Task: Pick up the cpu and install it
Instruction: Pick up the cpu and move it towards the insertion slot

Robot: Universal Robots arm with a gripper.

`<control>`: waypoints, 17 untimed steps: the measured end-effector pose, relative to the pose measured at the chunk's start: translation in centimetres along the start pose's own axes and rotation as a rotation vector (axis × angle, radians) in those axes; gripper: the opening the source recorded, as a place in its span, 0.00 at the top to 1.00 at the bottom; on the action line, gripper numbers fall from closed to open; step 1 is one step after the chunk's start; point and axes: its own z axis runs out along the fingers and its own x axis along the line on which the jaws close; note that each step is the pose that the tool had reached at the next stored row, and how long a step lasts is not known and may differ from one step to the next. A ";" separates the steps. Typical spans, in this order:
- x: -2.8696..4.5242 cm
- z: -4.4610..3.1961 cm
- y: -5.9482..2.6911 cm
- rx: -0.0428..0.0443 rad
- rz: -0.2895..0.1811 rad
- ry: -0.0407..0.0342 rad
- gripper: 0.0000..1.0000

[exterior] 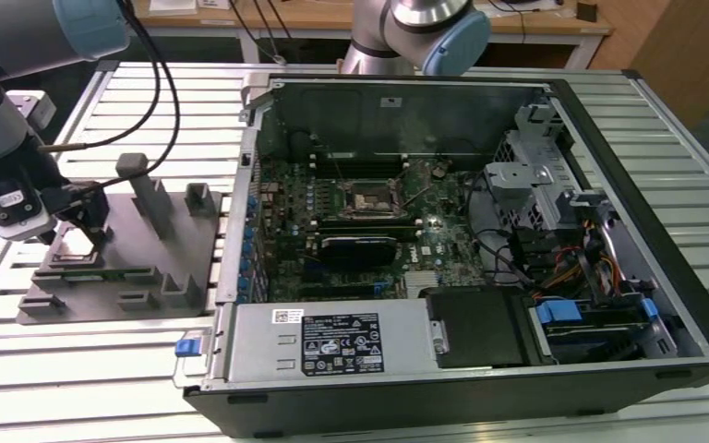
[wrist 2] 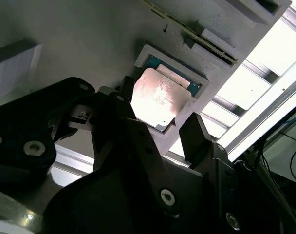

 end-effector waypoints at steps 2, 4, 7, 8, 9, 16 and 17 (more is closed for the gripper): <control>0.00 0.12 -0.01 -0.0001 0.000 -0.0001 0.35; -0.02 0.25 -0.01 -0.0001 0.000 -0.0002 0.35; -0.02 0.40 -0.02 0.0000 0.000 0.0000 0.35; -0.03 0.46 -0.02 -0.0001 0.000 -0.0001 0.35; -0.05 0.53 -0.02 -0.0001 0.000 -0.0002 0.35; -0.20 0.72 -0.03 0.0011 0.000 -0.0002 0.35; -0.22 0.72 -0.03 0.0011 0.000 -0.0002 0.37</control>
